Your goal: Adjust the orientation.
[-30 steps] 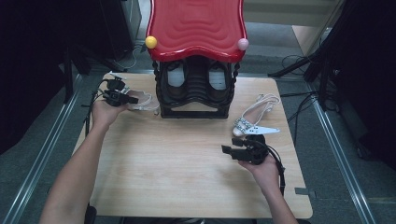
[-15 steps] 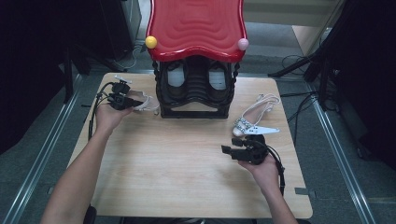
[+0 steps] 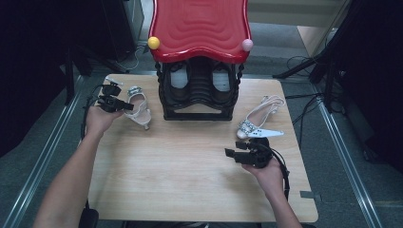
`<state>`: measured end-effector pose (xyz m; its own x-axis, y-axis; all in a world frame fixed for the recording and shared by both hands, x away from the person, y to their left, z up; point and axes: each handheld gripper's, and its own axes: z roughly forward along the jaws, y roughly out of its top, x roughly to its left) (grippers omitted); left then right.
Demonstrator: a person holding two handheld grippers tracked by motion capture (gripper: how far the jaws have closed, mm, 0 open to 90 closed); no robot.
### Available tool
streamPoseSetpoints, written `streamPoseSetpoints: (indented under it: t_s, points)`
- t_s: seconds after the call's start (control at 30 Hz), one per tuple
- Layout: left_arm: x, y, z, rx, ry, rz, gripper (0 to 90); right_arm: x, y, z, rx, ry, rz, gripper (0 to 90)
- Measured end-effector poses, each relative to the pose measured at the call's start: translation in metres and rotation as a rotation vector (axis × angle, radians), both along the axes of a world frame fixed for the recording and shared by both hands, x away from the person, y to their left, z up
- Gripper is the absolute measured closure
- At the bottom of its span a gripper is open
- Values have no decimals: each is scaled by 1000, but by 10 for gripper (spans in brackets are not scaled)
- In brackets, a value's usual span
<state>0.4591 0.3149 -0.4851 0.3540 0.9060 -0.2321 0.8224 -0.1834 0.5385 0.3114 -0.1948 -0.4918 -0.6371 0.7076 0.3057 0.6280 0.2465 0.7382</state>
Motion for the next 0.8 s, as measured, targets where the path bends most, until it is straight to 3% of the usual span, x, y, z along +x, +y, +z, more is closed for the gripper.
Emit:
streamPoseSetpoints:
  t_s: [0.17, 0.27, 0.43, 0.5, 0.8]
  points:
    - [-2, 11, 2, -17, -18, 42, 900, 0, 0, 0, 0, 0, -2, 395]
    - [-4, 11, 8, -37, -28, 33, 895, 0, 0, -1, -3, 1, -1, 395]
    - [-11, 7, 21, -62, -76, 33, 820, 1, 1, -1, -3, 6, 3, 394]
    - [-12, 7, 24, -63, -90, 47, 750, 1, 1, 0, -2, 4, 5, 395]
    - [-8, 10, 5, -50, -60, 148, 639, 3, 1, -1, -3, 3, 7, 394]
